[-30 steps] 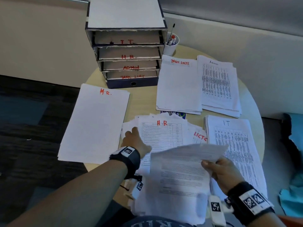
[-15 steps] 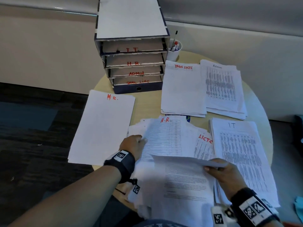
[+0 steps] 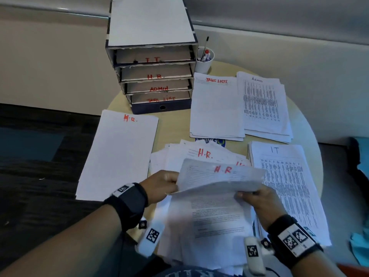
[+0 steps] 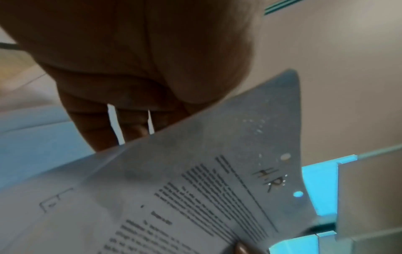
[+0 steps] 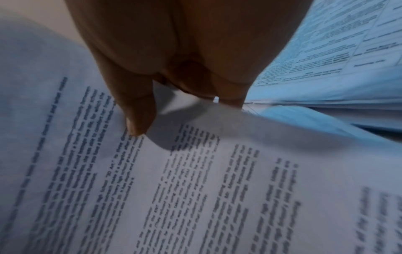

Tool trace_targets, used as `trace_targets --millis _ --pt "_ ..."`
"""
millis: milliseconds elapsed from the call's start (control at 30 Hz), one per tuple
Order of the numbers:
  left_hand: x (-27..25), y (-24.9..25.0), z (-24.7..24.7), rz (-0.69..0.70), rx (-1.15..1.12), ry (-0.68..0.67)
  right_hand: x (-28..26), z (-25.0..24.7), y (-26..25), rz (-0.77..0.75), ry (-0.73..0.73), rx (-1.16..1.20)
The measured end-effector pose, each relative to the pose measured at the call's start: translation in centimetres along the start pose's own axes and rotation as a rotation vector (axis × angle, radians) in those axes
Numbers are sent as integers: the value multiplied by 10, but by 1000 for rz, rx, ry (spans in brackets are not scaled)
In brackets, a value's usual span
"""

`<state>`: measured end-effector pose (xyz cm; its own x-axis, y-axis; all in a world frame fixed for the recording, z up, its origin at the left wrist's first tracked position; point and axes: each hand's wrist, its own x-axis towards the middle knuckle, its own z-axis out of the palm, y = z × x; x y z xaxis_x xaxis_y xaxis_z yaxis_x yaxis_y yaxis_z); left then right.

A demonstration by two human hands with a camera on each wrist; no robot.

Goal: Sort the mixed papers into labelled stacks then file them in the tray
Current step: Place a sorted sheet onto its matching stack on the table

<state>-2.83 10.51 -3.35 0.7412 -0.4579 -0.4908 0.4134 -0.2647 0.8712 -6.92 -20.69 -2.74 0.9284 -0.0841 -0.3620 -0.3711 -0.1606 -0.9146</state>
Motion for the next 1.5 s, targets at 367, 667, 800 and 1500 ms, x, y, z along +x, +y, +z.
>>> trace_targets --millis 367,667,800,1500 --pt "65 -16 12 -467 683 432 -6 -2 14 55 205 -93" --pt "49 -29 7 -175 294 621 -4 -20 12 66 134 107" --pt "21 -35 -1 -11 -52 520 -13 -27 21 53 52 -20" --pt "20 -20 13 -234 -118 147 28 -5 0 131 -46 238"
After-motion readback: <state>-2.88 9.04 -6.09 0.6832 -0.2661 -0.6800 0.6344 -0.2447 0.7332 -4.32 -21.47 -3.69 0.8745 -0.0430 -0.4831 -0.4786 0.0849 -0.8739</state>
